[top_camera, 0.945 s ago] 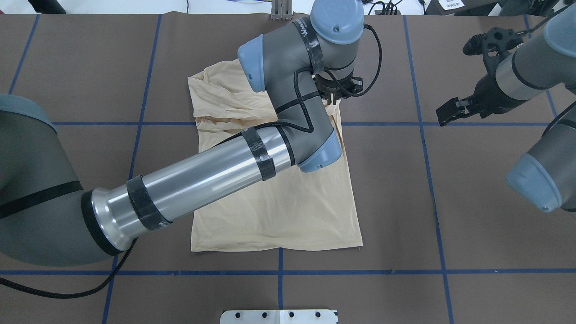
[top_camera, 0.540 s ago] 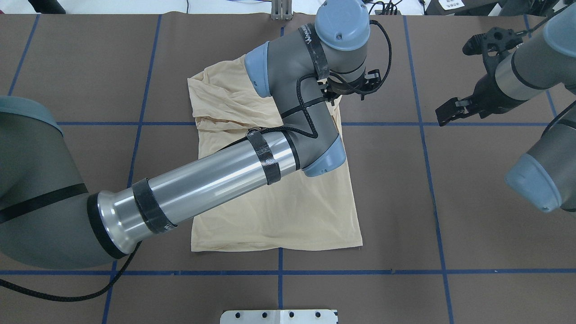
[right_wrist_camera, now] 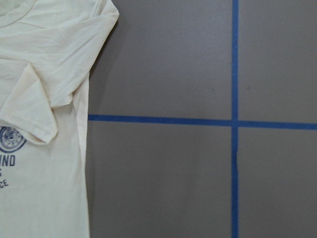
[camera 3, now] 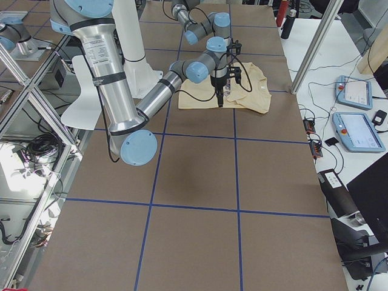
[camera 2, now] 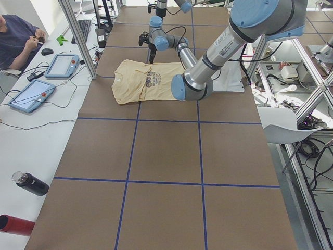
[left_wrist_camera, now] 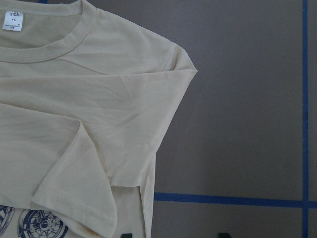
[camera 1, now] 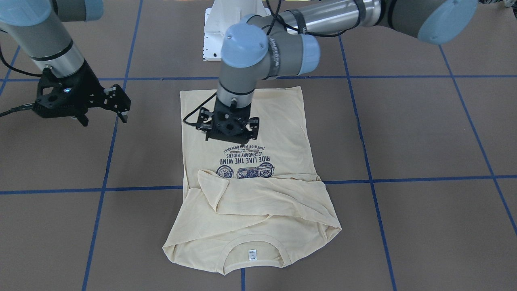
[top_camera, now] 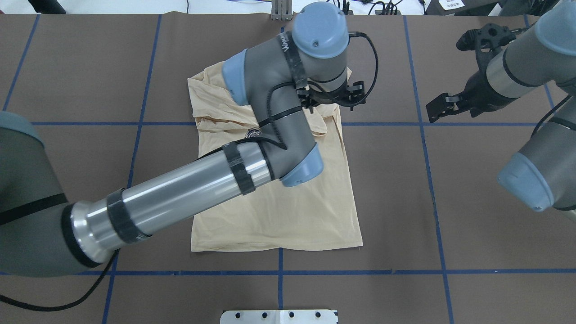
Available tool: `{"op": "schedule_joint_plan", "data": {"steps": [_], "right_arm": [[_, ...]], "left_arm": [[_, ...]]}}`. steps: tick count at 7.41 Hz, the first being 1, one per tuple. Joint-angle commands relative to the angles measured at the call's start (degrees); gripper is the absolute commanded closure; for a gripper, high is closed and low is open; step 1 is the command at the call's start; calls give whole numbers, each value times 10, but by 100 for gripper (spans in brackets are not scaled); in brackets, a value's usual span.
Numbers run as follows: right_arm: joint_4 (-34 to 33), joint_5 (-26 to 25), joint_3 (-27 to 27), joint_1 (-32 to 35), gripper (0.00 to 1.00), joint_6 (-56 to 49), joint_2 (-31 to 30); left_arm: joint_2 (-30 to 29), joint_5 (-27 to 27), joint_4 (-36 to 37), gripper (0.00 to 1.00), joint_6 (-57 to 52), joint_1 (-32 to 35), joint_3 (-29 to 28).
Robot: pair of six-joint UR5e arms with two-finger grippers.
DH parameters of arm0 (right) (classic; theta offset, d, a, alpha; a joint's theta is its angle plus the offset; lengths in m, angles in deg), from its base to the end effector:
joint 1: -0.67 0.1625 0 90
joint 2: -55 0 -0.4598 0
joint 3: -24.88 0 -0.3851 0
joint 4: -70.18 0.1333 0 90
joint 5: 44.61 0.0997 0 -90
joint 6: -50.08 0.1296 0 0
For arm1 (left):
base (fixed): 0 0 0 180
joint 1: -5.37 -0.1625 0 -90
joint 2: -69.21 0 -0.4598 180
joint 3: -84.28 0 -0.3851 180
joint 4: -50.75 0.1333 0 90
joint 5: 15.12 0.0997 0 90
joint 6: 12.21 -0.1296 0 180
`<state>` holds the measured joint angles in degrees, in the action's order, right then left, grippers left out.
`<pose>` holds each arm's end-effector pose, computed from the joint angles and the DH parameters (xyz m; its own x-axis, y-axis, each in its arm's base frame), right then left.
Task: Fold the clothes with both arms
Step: 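Release the sleeve and move both grippers to the hem nearest the robot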
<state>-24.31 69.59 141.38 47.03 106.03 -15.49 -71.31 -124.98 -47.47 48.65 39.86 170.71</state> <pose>-0.3381 -0.4708 0.3413 0.6927 -0.0136 0.7211 -0.1022 0.9879 0.1169 0.5880 -0.5123 0.1612 0.5586 0.1719 -0.8114 0.0352 0.9725 0.2302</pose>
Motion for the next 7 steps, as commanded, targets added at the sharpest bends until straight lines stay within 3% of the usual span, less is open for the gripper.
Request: {"op": "schedule_joint_plan", "data": {"steps": [1, 3, 5, 7], "right_arm": [[0, -104, 29, -128, 0, 146, 12], [0, -191, 44, -242, 0, 233, 7], [0, -211, 56, -284, 0, 270, 4], [0, -215, 56, -287, 0, 270, 3]], "left_arm": [[163, 6, 14, 0, -31, -3, 170], [279, 31, -25, 0, -35, -46, 257], [361, 56, -138, 0, 73, -102, 259], [370, 101, -150, 1, 182, -159, 243]]}}
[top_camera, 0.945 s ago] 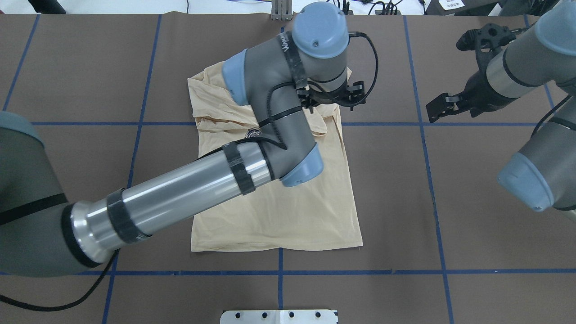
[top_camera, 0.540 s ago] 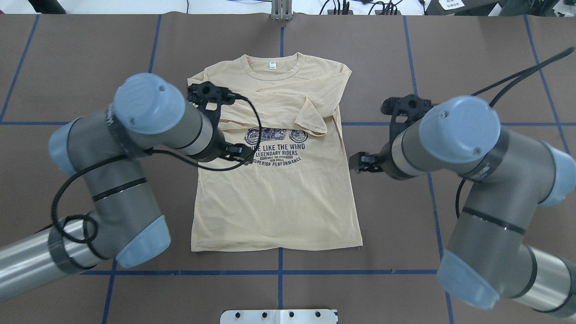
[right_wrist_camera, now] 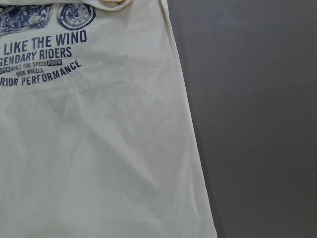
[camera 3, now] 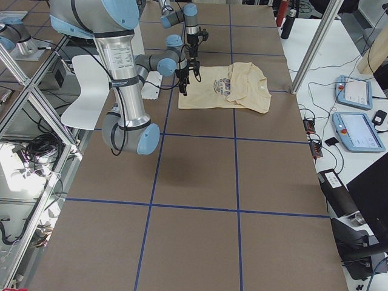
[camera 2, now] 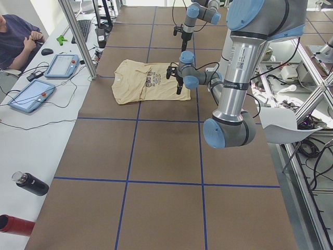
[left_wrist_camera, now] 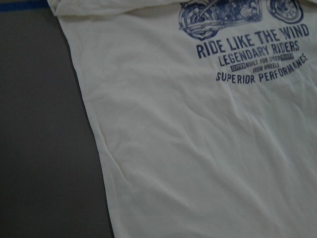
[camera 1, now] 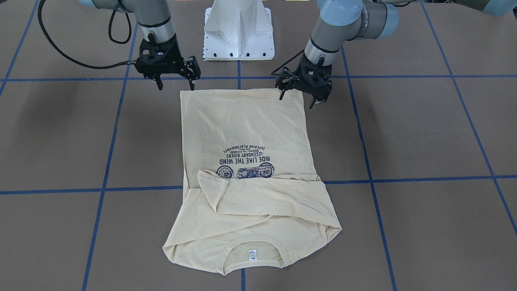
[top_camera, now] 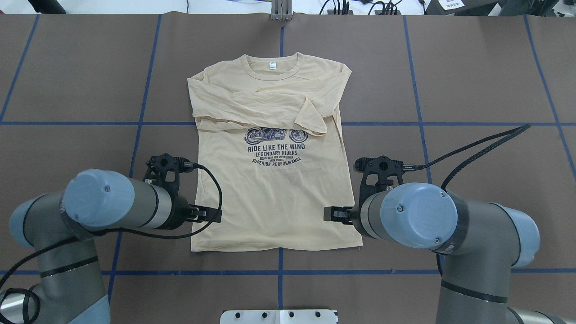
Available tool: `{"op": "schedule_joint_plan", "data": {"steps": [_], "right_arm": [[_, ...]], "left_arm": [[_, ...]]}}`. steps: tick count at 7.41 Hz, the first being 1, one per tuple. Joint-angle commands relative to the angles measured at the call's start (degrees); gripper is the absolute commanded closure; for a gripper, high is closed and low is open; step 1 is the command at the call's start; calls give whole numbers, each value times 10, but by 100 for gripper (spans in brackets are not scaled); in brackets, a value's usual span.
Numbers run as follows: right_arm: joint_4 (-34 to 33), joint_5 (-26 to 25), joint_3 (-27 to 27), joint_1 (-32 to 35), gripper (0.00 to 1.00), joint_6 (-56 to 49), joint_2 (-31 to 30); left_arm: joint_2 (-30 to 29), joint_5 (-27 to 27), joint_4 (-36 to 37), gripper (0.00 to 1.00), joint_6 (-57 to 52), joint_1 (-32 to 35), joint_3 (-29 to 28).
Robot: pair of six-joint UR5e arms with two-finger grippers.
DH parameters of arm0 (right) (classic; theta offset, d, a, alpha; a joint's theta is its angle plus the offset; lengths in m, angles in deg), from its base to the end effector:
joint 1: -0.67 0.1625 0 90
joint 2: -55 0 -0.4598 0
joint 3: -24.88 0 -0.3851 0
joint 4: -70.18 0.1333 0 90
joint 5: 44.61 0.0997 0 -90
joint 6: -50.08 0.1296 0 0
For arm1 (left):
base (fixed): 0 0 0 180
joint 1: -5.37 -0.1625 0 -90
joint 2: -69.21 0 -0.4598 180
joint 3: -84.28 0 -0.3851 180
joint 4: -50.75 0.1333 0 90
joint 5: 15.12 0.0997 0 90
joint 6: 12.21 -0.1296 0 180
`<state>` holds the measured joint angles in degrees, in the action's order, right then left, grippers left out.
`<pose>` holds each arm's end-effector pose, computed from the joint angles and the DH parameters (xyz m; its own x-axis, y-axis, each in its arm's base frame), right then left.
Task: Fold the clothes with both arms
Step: 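Release the sleeve and move both grippers to the hem nearest the robot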
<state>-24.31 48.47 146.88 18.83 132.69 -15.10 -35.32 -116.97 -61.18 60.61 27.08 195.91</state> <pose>-0.4898 -0.2936 0.3060 0.6729 0.0855 0.7348 -0.1887 0.9803 0.0586 0.5056 -0.3161 0.3628 0.5283 0.1008 -0.8431 0.0461 0.9881 0.1470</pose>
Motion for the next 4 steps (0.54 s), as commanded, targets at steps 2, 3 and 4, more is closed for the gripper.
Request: {"op": "schedule_joint_plan", "data": {"steps": [2, 3, 4], "right_arm": [[0, -4, 2, -5, 0, 4, 0], [0, -4, 2, -5, 0, 4, 1], [0, -4, 2, -5, 0, 4, 1]], "left_arm": [[4, 20, -14, 15, 91, -35, -36], [4, 20, -14, 21, 91, -36, -36], [4, 17, -14, 36, 91, -39, -37]]}}
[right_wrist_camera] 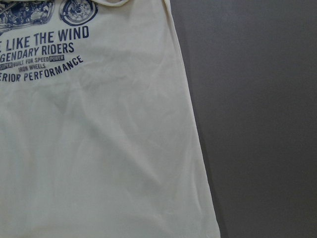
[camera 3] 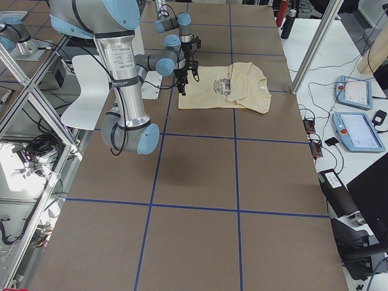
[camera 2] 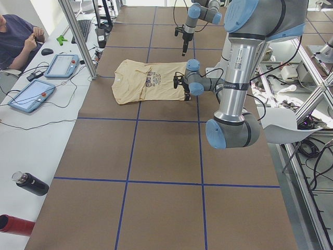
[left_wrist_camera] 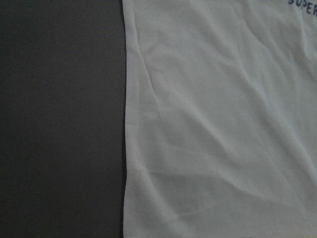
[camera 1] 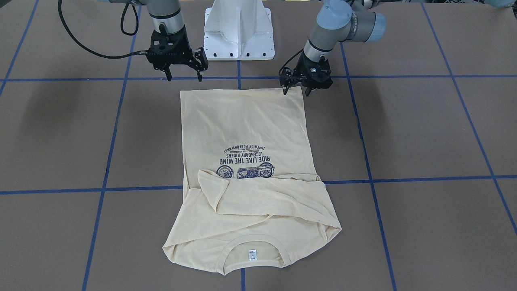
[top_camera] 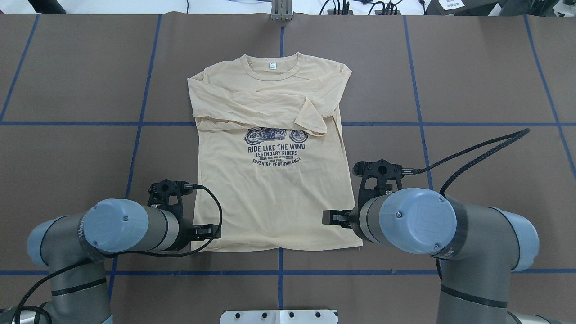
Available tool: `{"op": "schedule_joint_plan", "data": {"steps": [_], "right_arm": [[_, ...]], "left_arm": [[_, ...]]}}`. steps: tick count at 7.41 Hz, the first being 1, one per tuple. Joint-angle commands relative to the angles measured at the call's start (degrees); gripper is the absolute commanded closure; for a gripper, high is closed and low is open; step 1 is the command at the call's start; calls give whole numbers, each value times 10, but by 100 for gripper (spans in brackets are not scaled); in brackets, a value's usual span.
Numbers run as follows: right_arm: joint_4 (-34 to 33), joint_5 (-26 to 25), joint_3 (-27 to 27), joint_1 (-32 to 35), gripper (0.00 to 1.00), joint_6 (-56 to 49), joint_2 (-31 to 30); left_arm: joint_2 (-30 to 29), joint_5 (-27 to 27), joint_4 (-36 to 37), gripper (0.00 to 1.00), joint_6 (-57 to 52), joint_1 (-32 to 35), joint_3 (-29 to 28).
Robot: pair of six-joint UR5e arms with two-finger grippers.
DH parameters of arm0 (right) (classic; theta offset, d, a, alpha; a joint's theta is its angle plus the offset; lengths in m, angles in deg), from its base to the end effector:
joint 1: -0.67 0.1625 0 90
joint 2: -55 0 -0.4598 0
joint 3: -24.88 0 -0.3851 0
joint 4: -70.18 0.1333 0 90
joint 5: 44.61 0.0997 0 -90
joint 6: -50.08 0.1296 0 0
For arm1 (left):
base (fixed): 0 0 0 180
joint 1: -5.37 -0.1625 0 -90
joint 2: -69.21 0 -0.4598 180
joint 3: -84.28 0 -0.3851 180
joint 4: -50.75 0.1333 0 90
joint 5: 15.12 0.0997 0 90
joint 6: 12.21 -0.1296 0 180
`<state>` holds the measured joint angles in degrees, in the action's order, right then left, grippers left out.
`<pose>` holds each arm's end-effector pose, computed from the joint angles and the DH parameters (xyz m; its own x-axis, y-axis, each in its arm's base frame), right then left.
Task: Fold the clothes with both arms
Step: 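Release the sleeve and move both grippers to the hem nearest the robot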
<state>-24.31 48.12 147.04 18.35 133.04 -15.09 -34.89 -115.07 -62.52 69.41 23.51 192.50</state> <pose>-0.4912 -0.2900 0.3048 0.6709 0.0854 0.7366 -0.1891 0.9802 0.0586 0.5348 -0.2919 0.3924 0.5562 -0.0312 -0.8304 0.0911 0.9956 0.0236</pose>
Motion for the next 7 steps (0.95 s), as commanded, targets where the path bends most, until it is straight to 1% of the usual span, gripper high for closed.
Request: {"op": "schedule_joint_plan", "data": {"steps": [1, 2, 4, 5, 7], "right_arm": [[0, 0, 1, 0, 0, 0, 1], [0, 0, 1, -1, 0, 0, 1], [0, 0, 1, -1, 0, 0, 2], [0, 0, 1, -1, 0, 0, 2], [0, 0, 1, -1, 0, 0, 2]], "left_arm": [[-1, -4, 1, 45, 3, -4, -2], [-1, -4, 3, 52, 3, -4, -2], [2, -4, 8, 59, 3, -4, 0], [4, -4, 11, 59, 3, -5, 1], [0, -4, 45, 59, 3, -8, 11]]}}
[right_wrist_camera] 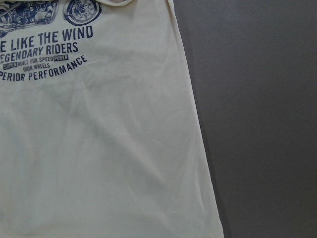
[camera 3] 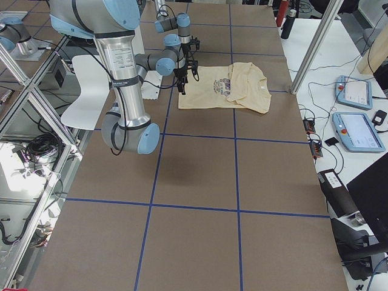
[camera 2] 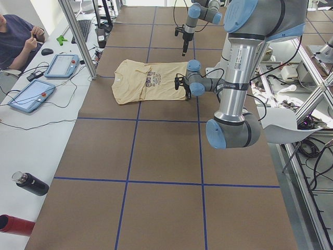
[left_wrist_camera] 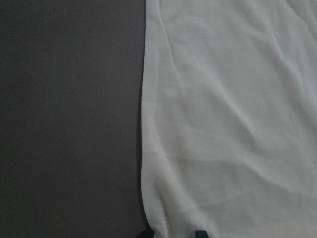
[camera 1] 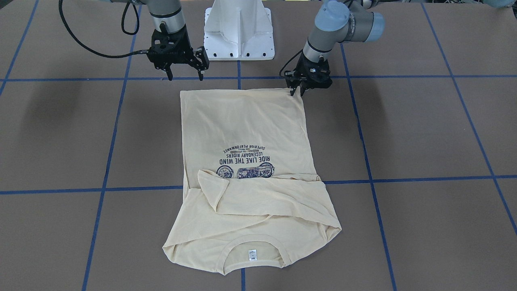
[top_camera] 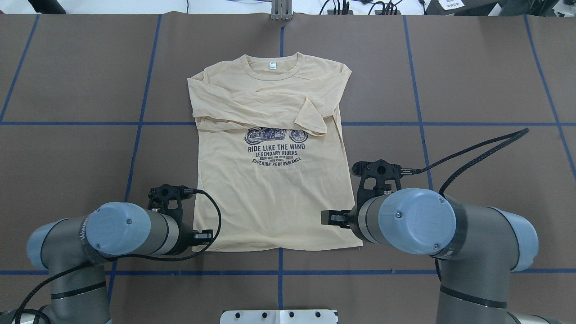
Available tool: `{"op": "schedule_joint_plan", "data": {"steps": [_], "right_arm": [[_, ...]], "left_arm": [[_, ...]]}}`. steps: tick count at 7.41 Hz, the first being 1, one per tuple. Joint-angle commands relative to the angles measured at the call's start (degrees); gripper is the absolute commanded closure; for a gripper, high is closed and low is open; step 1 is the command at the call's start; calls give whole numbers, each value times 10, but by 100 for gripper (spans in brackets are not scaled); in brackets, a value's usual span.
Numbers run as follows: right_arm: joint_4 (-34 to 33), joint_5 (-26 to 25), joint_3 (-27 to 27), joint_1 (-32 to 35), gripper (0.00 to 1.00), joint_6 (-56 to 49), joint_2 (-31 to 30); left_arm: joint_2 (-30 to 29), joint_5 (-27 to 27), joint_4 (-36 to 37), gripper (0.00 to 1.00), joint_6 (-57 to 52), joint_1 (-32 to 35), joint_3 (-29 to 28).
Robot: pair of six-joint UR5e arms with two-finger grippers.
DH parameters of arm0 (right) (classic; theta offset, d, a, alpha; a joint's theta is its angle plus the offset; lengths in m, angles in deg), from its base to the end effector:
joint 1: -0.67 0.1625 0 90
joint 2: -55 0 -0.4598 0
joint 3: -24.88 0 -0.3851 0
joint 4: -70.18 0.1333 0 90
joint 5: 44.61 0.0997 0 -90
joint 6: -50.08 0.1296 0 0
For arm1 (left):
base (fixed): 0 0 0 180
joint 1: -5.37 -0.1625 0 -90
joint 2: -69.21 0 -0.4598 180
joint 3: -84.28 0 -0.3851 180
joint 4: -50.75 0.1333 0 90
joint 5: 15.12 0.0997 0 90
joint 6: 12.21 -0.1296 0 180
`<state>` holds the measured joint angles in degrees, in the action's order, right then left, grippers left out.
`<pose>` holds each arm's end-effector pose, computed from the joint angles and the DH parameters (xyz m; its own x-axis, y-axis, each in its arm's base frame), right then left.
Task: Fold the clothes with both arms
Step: 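Grasp both hem corners with the left and right grippers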
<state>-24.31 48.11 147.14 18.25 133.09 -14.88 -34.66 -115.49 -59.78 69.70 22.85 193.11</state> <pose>-0.4918 -0.2892 0.3021 0.6671 0.0839 0.7402 -0.1884 0.9803 0.0587 0.5355 -0.2839 0.3973 0.5875 -0.0399 -0.8082 0.0760 0.9971 0.0061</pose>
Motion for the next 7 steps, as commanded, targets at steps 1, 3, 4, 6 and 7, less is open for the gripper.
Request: {"op": "schedule_joint_plan", "data": {"steps": [1, 3, 4, 6, 7], "right_arm": [[0, 0, 0, 0, 0, 0, 0], [-1, -1, 0, 0, 0, 0, 0], [0, -1, 0, 0, 0, 0, 0], [0, 0, -4, -1, 0, 1, -3], [0, 1, -8, -3, 0, 0, -3]], "left_arm": [[-1, 0, 18, 59, -1, -2, 9], [1, 0, 19, 59, -1, -5, 9], [0, 0, 27, 73, -1, -10, 9], [1, 0, 42, 100, -3, -9, 23], [-2, 0, 65, 100, -7, -10, 40]]}}
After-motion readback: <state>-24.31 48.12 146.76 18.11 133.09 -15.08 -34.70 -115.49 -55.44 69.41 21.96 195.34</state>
